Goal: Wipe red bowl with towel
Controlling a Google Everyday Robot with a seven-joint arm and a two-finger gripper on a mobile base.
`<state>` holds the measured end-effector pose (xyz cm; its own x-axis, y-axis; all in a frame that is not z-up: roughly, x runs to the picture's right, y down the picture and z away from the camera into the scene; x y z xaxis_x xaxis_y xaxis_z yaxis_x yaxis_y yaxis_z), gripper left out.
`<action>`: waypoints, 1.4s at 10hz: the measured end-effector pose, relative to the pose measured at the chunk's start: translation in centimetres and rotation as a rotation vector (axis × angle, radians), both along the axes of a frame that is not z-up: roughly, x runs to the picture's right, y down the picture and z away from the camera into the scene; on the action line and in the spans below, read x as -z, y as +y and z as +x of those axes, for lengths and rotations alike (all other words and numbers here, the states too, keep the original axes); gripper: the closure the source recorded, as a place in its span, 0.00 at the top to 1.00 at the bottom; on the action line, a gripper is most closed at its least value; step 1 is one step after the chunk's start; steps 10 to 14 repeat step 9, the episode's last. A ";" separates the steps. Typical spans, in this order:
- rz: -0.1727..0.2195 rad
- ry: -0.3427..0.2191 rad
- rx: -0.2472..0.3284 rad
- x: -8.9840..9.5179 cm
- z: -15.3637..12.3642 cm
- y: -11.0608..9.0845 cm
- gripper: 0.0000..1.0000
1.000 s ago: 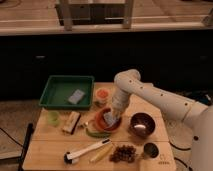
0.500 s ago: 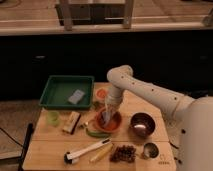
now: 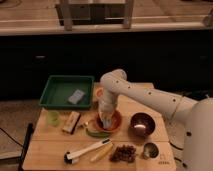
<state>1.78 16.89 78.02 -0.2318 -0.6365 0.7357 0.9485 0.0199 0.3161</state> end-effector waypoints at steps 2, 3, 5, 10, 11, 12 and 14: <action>-0.007 0.022 -0.042 -0.2 3.1 0.2 0.00; -0.011 0.039 -0.074 -0.4 4.9 -0.1 0.00; -0.017 0.060 -0.121 -1.5 6.9 -1.6 0.00; -0.039 0.020 -0.123 -3.5 4.7 -4.3 0.00; -0.039 0.020 -0.123 -3.5 4.7 -4.3 0.00; -0.039 0.020 -0.123 -3.5 4.7 -4.3 0.00; -0.039 0.020 -0.123 -3.5 4.7 -4.3 0.00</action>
